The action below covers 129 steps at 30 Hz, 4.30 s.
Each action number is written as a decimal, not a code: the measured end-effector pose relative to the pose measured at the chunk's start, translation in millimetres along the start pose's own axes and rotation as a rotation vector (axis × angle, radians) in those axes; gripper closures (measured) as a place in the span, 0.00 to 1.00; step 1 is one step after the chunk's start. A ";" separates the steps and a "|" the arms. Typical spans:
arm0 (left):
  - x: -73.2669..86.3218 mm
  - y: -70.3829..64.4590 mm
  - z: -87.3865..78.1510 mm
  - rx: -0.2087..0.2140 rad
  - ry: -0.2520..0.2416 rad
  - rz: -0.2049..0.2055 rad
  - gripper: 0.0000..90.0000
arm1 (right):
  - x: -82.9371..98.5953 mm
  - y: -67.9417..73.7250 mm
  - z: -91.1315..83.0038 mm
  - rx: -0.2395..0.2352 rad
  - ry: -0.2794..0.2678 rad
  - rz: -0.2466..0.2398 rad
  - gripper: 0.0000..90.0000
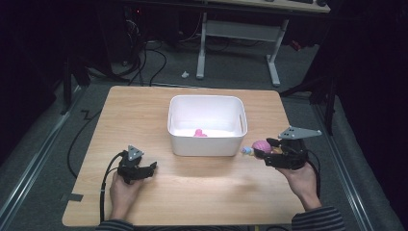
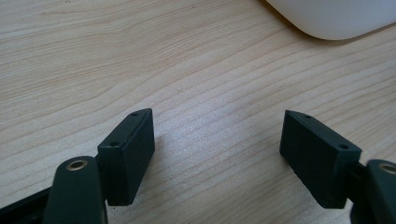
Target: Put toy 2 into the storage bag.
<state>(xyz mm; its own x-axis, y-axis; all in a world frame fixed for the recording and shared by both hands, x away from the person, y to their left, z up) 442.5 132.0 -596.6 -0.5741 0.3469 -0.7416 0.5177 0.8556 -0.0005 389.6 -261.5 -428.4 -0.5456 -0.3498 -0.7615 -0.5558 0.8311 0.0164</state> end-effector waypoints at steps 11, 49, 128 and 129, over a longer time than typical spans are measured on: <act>0.0 0.0 0.0 0.001 -0.001 -0.001 0.30 | -22.4 1.3 -4.4 -0.013 -0.010 -0.027 0.41; 0.0 -0.1 0.0 0.001 0.000 0.001 0.29 | -103.3 7.7 29.6 -0.027 0.010 -0.091 0.41; 0.0 -0.3 0.1 0.001 0.001 0.002 0.29 | -93.2 39.5 75.7 -0.087 0.040 -0.070 0.34; 0.0 -0.3 0.1 0.001 0.001 0.002 0.29 | -91.0 37.3 70.0 -0.080 0.030 -0.066 0.35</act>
<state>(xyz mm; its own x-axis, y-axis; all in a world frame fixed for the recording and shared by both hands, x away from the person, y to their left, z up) 442.4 131.6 -596.7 -0.5732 0.3492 -0.7413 0.5196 0.8544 0.0008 462.4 -168.5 -403.8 -0.5243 -0.4167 -0.7426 -0.6388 0.7691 0.0195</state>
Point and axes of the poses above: each handheld gripper's, and its own axes: z roughly forward along the jaws, x roughly out of its underside, y roughly to its left, the point moved 9 cm from there along z, roughly forward along the jaws, and after that the axes turned 1 degree about z, right-handed, at the moved point
